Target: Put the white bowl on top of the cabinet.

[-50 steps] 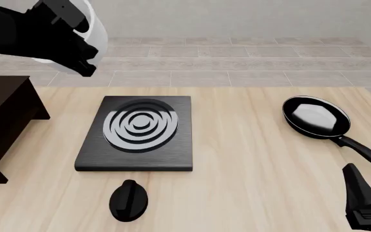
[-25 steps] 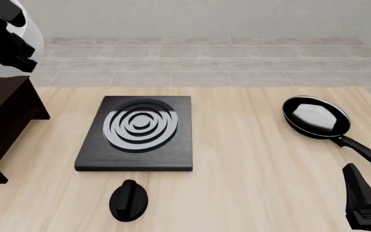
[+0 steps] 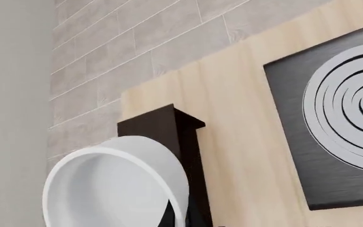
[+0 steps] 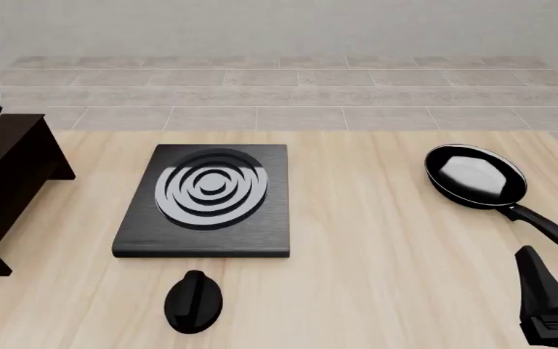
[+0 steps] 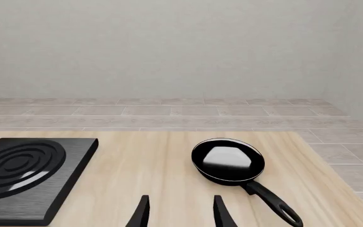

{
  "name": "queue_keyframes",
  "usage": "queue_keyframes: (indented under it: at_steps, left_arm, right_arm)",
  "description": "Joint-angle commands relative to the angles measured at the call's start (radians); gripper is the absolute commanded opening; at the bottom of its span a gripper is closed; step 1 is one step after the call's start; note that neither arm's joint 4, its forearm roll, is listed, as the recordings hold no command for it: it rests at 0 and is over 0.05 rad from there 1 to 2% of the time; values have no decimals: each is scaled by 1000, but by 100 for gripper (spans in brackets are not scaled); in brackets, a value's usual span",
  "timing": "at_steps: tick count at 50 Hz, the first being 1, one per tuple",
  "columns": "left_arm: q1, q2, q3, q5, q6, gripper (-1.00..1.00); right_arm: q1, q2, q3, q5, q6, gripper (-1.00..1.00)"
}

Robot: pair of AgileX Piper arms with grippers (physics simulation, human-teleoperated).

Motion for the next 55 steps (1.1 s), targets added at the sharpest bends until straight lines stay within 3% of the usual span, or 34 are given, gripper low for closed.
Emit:
queue_keyframes:
  at_steps: [1, 5, 8, 14, 32, 52, 53, 55]
  left_arm:
    - [80, 15, 32, -41, -17, -100]
    - [96, 24, 77, -57, 7, -100]
    - [101, 42, 41, -52, -32, -100]
    - [120, 72, 46, -79, -35, -100]
    - [154, 124, 181, -202, -73, -100]
    - [166, 150, 144, -182, -111, -100]
    - [168, 149, 140, -182, -108, 100]
    - [164, 142, 137, -175, -105, 100]
  right_arm:
    - [0, 0, 0, 0, 0, 100]
    - [0, 0, 0, 0, 0, 100]
    - [0, 0, 0, 0, 0, 100]
    - [0, 0, 0, 0, 0, 100]
    - [0, 0, 0, 0, 0, 100]
    - [0, 0, 0, 0, 0, 100]
    - [0, 0, 0, 0, 0, 100]
    - [0, 0, 0, 0, 0, 100]
